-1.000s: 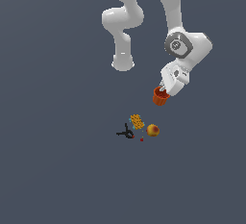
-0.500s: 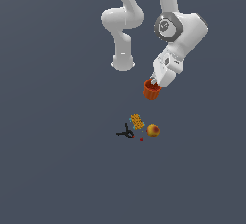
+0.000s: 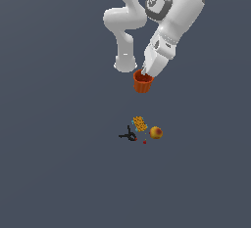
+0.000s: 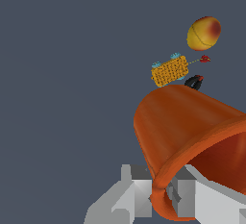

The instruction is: Pick up a designated object from a clutter of objects.

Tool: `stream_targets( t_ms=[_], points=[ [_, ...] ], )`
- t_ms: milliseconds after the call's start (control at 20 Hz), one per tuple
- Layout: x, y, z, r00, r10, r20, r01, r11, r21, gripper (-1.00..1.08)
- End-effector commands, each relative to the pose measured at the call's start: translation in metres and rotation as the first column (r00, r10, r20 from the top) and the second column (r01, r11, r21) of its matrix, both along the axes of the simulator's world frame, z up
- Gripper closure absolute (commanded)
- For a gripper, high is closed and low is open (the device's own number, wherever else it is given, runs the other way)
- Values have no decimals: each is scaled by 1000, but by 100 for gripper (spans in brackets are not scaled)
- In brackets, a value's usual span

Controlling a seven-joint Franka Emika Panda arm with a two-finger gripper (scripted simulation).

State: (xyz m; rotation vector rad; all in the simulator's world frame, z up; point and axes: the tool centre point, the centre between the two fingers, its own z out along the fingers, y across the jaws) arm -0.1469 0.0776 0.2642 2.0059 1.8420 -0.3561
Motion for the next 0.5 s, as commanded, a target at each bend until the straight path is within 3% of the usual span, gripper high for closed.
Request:
stream_targets(
  t_ms=[0, 450],
  points=[
    [4, -19, 22, 1000, 1, 1, -1, 1000, 1, 108],
    [21, -88, 98, 1000, 0, 1, 0, 1000, -1, 108]
  ],
)
